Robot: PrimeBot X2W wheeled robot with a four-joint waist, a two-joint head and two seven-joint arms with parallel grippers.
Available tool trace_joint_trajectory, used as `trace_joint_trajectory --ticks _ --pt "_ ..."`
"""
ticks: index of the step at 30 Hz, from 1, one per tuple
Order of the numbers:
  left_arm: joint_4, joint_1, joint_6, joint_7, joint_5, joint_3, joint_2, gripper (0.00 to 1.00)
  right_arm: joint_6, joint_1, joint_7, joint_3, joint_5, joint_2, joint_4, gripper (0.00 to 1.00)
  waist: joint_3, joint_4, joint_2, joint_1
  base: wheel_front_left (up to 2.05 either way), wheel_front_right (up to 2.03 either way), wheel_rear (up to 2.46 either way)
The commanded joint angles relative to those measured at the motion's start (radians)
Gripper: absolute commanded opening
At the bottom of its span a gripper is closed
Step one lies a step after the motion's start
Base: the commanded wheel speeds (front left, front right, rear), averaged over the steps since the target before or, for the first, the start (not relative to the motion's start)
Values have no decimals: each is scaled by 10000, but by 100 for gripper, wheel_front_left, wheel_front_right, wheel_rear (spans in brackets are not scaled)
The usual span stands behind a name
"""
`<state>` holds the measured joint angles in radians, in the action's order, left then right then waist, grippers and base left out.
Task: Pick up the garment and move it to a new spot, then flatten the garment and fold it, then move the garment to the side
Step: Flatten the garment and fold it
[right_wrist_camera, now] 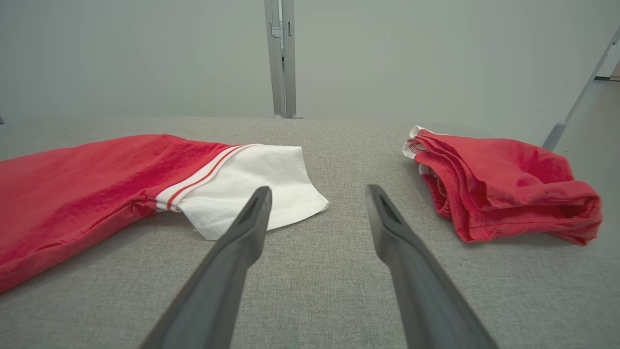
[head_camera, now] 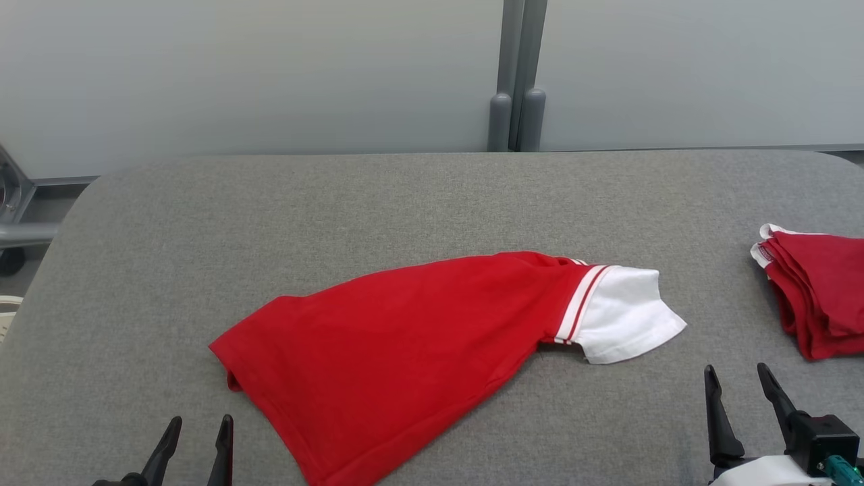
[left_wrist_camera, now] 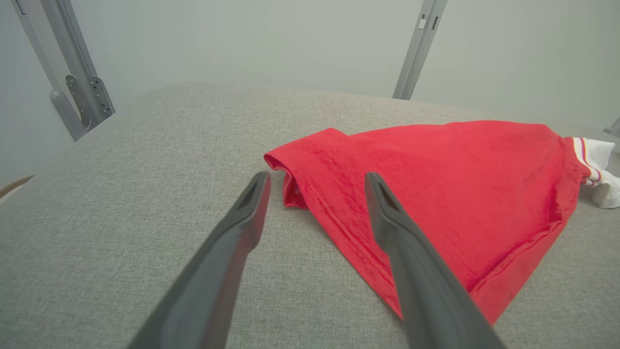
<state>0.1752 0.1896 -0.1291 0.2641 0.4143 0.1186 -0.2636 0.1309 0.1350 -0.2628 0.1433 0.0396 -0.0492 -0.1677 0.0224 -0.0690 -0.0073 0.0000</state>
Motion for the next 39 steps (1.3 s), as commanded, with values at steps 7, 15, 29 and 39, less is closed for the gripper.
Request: trace_joint_trajectory --ticks 7,15,29,39 --pt "40 -157 -29 -2 73 67 -47 100 -4 160 -26 -51 3 -31 -29 100 14 98 73 0 0 0 0" --pt "25 -170 -29 -2 56 111 -53 100 -4 141 -26 -17 2 -31 -42 100 -11 146 73 0 0 0 0" --pt "143 -305 -30 -206 335 736 -278 100 -4 -458 -26 -240 -46 -38 -243 100 -147 261 73 0 0 0 0" --pt "-2248 -656 -28 -3414 1560 1876 -1130 100 -8 -3709 2797 -2092 143 -1678 -2047 100 -1436 465 73 0 0 0 0"
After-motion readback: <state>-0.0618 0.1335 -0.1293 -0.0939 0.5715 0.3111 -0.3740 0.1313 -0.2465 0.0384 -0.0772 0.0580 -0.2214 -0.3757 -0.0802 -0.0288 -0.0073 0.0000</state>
